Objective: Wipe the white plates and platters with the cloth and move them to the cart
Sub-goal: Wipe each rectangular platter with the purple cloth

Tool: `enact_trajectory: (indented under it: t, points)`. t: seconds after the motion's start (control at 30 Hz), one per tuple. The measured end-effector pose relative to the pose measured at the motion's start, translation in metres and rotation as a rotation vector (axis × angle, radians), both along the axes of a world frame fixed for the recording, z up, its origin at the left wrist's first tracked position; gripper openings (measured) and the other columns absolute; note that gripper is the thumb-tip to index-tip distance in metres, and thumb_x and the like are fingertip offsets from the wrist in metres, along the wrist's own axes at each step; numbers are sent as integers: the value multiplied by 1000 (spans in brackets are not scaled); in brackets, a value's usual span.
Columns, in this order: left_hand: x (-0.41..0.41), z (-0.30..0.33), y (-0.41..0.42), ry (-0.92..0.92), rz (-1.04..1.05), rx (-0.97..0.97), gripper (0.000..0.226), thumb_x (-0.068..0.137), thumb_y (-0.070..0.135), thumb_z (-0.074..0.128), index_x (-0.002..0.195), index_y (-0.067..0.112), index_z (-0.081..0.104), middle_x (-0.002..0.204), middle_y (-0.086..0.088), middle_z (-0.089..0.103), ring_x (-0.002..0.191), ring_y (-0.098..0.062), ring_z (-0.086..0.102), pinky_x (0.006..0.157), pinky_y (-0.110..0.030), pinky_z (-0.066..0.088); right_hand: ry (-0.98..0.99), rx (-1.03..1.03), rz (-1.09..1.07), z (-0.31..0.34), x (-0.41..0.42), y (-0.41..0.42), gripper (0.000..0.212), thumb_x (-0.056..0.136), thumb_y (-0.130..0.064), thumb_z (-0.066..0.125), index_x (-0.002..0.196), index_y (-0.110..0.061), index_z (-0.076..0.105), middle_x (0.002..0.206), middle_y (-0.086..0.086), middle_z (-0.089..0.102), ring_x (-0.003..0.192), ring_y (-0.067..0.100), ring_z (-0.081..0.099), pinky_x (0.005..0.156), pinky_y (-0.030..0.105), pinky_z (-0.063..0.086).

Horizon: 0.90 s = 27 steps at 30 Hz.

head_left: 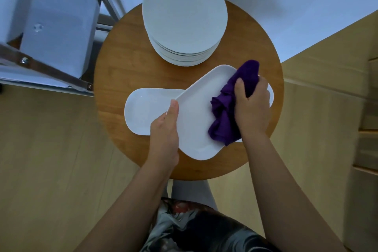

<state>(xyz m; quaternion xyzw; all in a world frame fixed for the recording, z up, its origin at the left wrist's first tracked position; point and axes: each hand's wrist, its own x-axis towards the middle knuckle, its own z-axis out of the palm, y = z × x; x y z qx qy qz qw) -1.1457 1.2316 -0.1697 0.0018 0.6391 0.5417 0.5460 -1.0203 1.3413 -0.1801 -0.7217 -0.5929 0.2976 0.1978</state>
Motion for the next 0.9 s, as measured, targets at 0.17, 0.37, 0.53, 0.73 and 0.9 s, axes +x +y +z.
enact_trajectory:
  t: [0.17, 0.37, 0.53, 0.73, 0.9]
  points:
    - [1, 6, 3, -19, 90, -14, 17, 89, 46, 52, 92, 32, 61, 78, 13, 72, 71, -7, 70, 52, -22, 54, 313, -144, -392, 9, -9, -38, 41, 90, -42, 56, 117, -14, 43, 92, -9, 56, 78, 1, 55, 44, 2, 38]
    - [-4, 5, 7, -158, 104, -68, 32, 86, 60, 51, 93, 30, 60, 101, -2, 70, 98, -24, 67, 91, -46, 53, 506, -307, -457, 16, -52, -93, 46, 89, -40, 59, 122, -21, 34, 103, -6, 56, 87, 7, 59, 59, 10, 53]
    - [-26, 4, 11, -79, -40, -167, 41, 81, 72, 44, 90, 34, 55, 112, -3, 64, 106, -27, 61, 98, -47, 47, 500, -445, -222, 25, -33, -116, 24, 89, -31, 61, 107, -17, 54, 93, -3, 66, 84, 8, 64, 71, 23, 56]
    - [-32, 9, 8, -53, -110, 21, 39, 78, 63, 41, 100, 37, 62, 101, 9, 73, 95, -15, 68, 80, -36, 56, 434, -398, -162, 59, 23, -97, 8, 76, -16, 68, 78, -22, 63, 69, 0, 66, 66, 22, 64, 53, 33, 52]
    - [-27, 14, 6, 4, -193, -44, 42, 73, 70, 33, 91, 42, 58, 93, 12, 69, 92, -16, 64, 74, -32, 56, 556, -24, -292, 76, 16, -67, 33, 72, -31, 65, 104, -30, 56, 90, -7, 65, 77, 14, 65, 55, 23, 51]
